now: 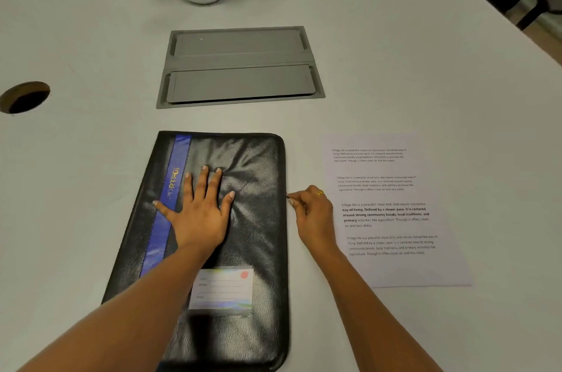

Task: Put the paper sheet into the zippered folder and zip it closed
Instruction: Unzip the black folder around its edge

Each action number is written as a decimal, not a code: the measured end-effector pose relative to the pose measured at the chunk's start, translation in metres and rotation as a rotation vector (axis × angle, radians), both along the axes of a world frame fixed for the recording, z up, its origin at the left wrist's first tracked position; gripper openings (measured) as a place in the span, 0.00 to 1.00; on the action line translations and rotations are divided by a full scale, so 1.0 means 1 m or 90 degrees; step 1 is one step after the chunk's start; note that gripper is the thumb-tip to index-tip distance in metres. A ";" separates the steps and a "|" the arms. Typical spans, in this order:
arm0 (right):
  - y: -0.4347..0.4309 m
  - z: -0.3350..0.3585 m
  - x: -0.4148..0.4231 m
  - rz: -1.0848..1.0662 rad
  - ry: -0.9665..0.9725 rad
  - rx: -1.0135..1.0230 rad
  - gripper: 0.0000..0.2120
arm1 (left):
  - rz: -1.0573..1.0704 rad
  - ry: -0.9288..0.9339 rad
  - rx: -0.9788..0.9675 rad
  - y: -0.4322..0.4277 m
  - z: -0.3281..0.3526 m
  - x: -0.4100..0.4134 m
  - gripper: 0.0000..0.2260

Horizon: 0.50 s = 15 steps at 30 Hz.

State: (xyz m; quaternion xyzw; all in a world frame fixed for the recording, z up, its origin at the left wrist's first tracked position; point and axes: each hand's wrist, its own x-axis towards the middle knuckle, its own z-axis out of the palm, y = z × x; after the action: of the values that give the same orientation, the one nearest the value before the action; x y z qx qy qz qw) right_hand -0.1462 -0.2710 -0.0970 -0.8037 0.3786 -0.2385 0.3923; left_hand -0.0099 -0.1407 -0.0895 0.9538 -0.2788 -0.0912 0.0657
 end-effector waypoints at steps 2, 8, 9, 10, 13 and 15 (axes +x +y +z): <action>0.002 0.000 -0.001 0.001 -0.010 0.003 0.06 | 0.001 0.000 0.001 0.000 0.000 0.000 0.25; 0.005 -0.003 -0.009 0.010 -0.034 0.006 0.06 | -0.007 -0.004 -0.001 0.000 -0.002 0.000 0.25; 0.005 -0.003 -0.010 0.012 -0.036 0.007 0.06 | -0.007 -0.004 -0.002 0.000 -0.002 0.000 0.25; 0.005 -0.003 -0.010 0.013 -0.035 0.008 0.06 | -0.006 -0.005 -0.004 0.000 -0.002 0.000 0.25; 0.007 -0.006 -0.010 0.002 -0.030 0.010 0.06 | -0.008 -0.011 -0.003 0.000 -0.002 0.000 0.25; 0.009 -0.006 -0.009 -0.010 -0.028 0.021 0.06 | -0.011 -0.013 -0.001 0.000 -0.002 0.000 0.25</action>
State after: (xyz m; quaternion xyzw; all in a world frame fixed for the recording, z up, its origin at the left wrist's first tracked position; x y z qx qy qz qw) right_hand -0.1552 -0.2617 -0.1030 -0.7886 0.3802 -0.2525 0.4120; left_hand -0.0101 -0.1410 -0.0912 0.9521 -0.2879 -0.0818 0.0624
